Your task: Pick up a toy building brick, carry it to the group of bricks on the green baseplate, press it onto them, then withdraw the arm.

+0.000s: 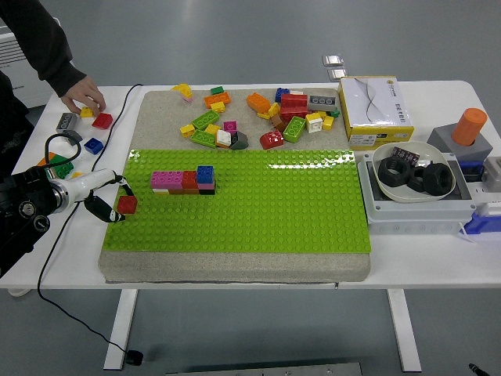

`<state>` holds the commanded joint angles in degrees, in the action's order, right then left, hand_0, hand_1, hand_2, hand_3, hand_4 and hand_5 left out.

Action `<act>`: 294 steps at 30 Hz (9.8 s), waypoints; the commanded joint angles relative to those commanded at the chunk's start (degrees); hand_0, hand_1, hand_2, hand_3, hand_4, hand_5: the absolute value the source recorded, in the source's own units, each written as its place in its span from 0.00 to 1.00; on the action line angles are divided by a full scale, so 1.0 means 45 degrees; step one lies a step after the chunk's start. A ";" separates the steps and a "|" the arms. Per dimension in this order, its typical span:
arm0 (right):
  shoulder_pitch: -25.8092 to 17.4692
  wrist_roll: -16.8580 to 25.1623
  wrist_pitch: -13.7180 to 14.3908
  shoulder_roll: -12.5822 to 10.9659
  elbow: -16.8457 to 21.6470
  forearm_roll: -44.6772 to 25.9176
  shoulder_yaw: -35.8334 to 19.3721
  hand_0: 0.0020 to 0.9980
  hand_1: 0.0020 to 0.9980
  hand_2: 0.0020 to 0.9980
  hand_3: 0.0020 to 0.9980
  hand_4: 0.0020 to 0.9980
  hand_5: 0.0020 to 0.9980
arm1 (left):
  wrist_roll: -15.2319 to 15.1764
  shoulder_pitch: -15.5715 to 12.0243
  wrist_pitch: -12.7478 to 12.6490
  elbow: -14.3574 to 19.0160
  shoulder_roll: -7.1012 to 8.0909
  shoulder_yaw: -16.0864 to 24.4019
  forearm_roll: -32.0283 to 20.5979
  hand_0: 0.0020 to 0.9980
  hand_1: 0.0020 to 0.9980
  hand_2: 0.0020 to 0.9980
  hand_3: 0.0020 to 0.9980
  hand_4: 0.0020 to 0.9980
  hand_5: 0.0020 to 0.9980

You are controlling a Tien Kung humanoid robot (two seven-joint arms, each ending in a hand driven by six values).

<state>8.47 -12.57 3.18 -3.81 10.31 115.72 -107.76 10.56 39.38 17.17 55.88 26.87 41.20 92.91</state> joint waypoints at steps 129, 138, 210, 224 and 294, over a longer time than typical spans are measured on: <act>0.0005 0.0008 0.0004 -0.0084 0.0000 -0.0024 0.0044 0.52 0.60 0.72 0.80 0.90 0.97 | -0.0038 -0.0363 -0.0015 0.0684 0.0186 0.1293 0.0249 0.95 0.98 0.97 0.58 0.58 0.00; -0.0003 0.0009 -0.0006 -0.0104 0.0000 0.0018 0.0036 0.52 0.60 0.72 0.80 0.90 0.97 | 0.0101 -0.0330 0.0310 0.0669 0.0183 0.1196 0.0456 0.97 1.00 1.00 0.81 0.88 0.00; 0.0064 0.0055 0.0017 -0.0091 0.0000 -0.0279 0.0293 0.52 0.60 0.72 0.80 0.90 0.97 | -0.0079 -0.0538 -0.0620 -0.0306 -0.0344 0.0985 0.0092 0.96 0.99 0.97 0.50 0.73 0.00; 0.0029 0.0030 0.0050 -0.0093 0.0000 -0.0489 0.0551 0.52 0.60 0.72 0.80 0.90 0.97 | -0.0114 -0.0596 -0.0708 -0.0295 -0.0334 0.0999 0.0057 0.95 0.98 0.96 0.51 0.72 0.00; 0.0150 0.0059 -0.0068 -0.0229 0.0000 0.0115 0.0240 0.52 0.62 0.73 0.81 0.90 0.97 | 0.1294 -0.0257 -0.0539 0.0020 -0.3629 0.3927 0.1522 0.95 0.97 0.94 0.49 0.75 0.00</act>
<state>9.14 -12.30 2.87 -4.84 10.31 116.24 -106.68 16.38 38.23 14.74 55.98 10.54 58.87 99.76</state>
